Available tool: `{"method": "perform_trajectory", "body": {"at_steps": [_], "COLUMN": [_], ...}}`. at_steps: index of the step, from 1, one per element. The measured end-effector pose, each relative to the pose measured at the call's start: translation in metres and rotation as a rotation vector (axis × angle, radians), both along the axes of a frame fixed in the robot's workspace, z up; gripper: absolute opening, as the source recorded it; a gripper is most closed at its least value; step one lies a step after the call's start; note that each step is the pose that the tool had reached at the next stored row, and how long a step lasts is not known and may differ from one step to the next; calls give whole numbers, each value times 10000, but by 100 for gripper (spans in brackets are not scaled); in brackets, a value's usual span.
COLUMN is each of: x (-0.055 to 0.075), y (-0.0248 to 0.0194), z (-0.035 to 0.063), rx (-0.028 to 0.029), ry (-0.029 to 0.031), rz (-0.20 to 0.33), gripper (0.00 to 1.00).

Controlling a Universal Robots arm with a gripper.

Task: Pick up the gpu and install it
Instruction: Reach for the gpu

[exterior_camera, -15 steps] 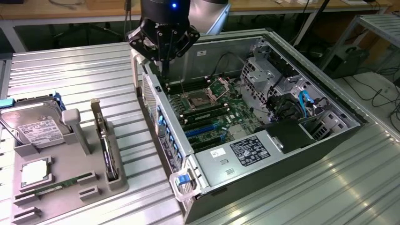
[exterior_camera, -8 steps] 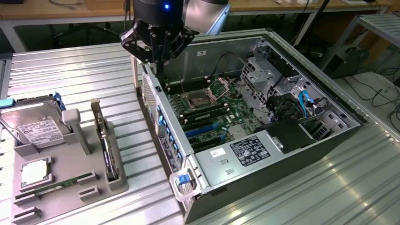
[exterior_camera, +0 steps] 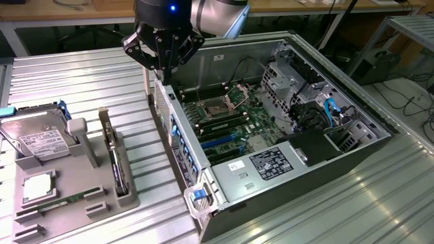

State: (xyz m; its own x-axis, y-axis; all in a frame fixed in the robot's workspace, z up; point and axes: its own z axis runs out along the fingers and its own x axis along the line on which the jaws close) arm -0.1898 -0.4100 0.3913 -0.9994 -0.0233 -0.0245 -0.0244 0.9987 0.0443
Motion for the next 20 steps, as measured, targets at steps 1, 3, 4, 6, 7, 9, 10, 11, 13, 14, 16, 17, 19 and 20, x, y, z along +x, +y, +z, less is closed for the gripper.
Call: {"method": "perform_trajectory", "body": {"at_steps": [1, 3, 4, 6, 7, 9, 10, 11, 13, 14, 16, 17, 19, 20], "x": [-18, -53, -69, -108, -129, -174, -205, -252, -298, -326, -371, -394, -438, -460], "y": [-2, -5, -6, -10, -12, -19, -25, -36, -47, -53, -64, -70, -80, -86], "z": [0, -1, -2, -3, -3, -4, -6, -8, -10, -11, -12, -13, -15, -16], "rx": [0, 0, 0, 1, 1, 0, 0, 1, 1, 1, 0, 0, 0, 1], "ry": [0, 0, 0, 0, 0, 1, 1, 0, 0, 0, 1, 0, 0, 0], "rz": [21, 62, 80, 112, 122, 140, 141, 143, 143, 143, 144, 144, 146, 146], "gripper": [11, 11, 11, 11, 11, 11, 11, 11, 11, 11, 11, 11, 11, 11]}}
